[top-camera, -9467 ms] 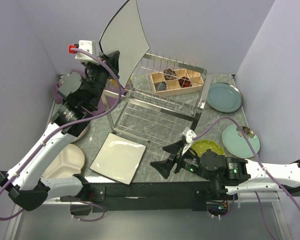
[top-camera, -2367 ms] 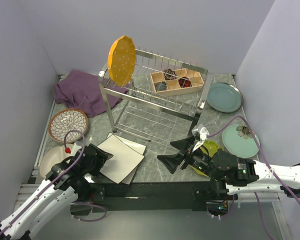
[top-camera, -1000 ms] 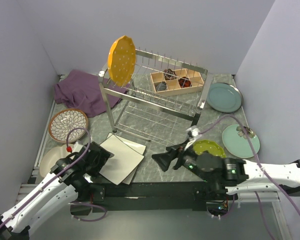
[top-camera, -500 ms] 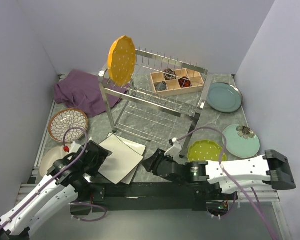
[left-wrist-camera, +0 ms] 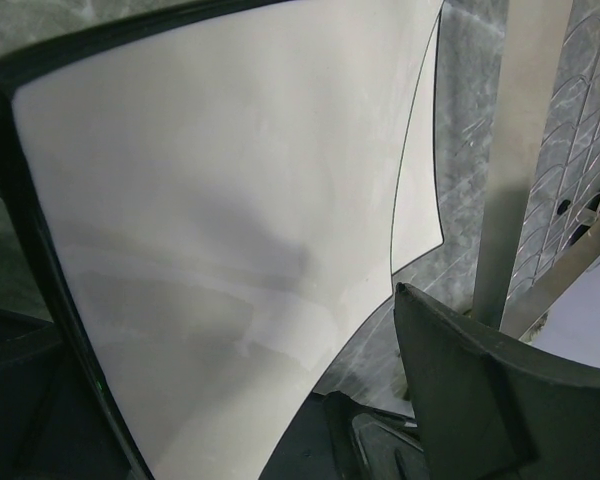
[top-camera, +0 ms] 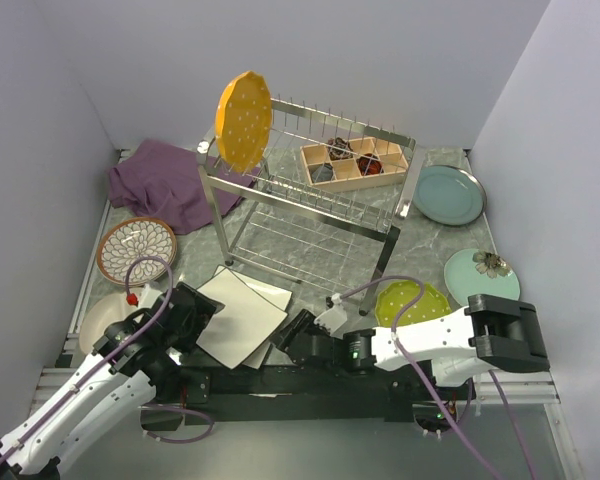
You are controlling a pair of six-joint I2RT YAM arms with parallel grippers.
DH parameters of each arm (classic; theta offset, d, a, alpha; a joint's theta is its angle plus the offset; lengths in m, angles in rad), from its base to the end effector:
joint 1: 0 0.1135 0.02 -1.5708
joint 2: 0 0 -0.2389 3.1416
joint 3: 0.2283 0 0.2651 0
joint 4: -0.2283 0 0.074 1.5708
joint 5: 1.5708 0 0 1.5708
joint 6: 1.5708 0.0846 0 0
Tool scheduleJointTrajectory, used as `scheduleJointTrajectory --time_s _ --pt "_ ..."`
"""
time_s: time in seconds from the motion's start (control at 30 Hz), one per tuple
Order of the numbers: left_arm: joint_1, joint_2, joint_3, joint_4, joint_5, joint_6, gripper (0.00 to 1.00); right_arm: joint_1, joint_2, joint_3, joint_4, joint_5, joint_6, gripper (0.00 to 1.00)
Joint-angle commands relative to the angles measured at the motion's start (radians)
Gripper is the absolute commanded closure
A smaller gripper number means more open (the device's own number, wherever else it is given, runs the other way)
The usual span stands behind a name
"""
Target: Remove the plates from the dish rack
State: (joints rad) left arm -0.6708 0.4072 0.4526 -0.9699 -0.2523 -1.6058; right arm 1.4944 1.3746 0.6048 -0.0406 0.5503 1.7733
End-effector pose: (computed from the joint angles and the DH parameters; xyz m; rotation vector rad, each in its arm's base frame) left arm 0.1304 -0.0766 0.1553 -1.2576 2.2486 -0.6458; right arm 0.0671 0.2970 0.1053 0.6167 2.3971 1.0247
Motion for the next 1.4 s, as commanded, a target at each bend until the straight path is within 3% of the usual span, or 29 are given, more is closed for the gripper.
scheduleJointTrajectory --time_s 0.0,0.9,1.37 --pt "0.004 -0.021 0.014 0.034 -0.005 0.007 0.04 0.006 0.033 0.009 0.126 0.005 0.104 0.44" --pt "0.004 -0.064 -0.008 0.019 0.015 -0.002 0.04 0.004 0.165 0.013 0.22 0.022 0.228 0.49" --pt "0.004 -0.034 -0.031 0.065 0.047 0.003 0.05 0.004 0.184 -0.022 0.269 0.054 0.279 0.57"
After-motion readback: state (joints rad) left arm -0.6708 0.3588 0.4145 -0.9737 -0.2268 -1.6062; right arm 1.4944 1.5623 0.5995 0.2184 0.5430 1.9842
